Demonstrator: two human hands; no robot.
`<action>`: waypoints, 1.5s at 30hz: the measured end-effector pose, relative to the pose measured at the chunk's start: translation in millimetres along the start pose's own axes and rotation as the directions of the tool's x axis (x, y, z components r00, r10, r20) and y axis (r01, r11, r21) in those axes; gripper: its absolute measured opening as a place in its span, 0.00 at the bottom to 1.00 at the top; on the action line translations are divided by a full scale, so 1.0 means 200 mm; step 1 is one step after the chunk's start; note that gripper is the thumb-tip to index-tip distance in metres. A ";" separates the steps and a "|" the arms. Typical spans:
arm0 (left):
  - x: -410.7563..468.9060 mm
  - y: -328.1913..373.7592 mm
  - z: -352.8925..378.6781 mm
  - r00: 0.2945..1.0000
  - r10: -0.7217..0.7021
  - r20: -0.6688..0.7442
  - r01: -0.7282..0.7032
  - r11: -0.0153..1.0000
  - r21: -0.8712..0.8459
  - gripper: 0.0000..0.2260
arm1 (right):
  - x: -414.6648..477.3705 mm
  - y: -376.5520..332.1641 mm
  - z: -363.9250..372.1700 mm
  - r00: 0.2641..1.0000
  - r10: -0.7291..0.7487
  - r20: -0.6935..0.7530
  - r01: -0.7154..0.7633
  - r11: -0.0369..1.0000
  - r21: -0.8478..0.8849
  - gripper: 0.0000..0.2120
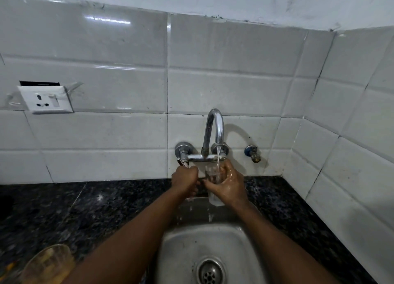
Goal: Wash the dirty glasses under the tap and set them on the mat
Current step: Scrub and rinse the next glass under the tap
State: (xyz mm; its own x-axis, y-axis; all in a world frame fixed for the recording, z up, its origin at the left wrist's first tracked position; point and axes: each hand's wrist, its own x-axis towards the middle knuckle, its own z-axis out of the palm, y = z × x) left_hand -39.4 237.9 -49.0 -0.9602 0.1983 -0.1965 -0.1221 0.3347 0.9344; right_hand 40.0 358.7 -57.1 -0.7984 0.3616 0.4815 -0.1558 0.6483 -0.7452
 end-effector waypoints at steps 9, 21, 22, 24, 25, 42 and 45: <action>-0.11 -0.01 0.11 0.944 -0.198 0.263 0.313 0.793 -0.523 0.21 | 0.01 -0.06 0.07 0.984 -0.055 -0.171 0.034 0.992 -0.122 0.19; -0.03 -0.02 0.09 0.944 0.227 -0.238 -0.196 0.969 0.149 0.15 | 0.09 -0.09 0.11 0.951 0.307 -0.038 -0.305 0.951 0.051 0.19; -0.01 -0.04 0.09 0.967 0.119 -0.225 -0.104 0.992 0.075 0.15 | 0.09 -0.11 0.10 0.987 0.158 -0.007 -0.158 0.986 -0.041 0.16; 0.00 -0.06 0.07 0.975 -0.108 -0.196 0.095 0.993 -0.076 0.16 | 0.10 -0.11 0.08 0.985 -0.116 0.126 0.145 0.955 -0.258 0.16; 0.01 -0.06 0.05 0.963 -0.174 -0.208 0.150 0.980 -0.129 0.19 | 0.11 -0.11 0.08 0.958 -0.201 0.203 0.265 0.890 -0.372 0.16; 0.06 0.08 -0.11 0.912 0.407 -0.045 -0.352 0.835 0.423 0.12 | 0.18 -0.08 0.02 0.883 -0.358 0.304 0.469 0.697 -0.542 0.15; 0.03 0.02 -0.12 0.930 0.355 -0.097 -0.329 0.920 0.213 0.15 | 0.19 -0.09 0.01 0.859 -0.414 0.302 0.512 0.670 -0.538 0.15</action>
State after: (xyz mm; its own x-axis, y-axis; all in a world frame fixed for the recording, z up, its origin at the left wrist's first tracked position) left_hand -52.4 217.6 -39.1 -0.9606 0.2139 0.1776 0.2569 0.4390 0.8610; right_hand 11.5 358.5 -26.4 -0.7964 -0.1603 0.5832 -0.2003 0.9797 -0.0042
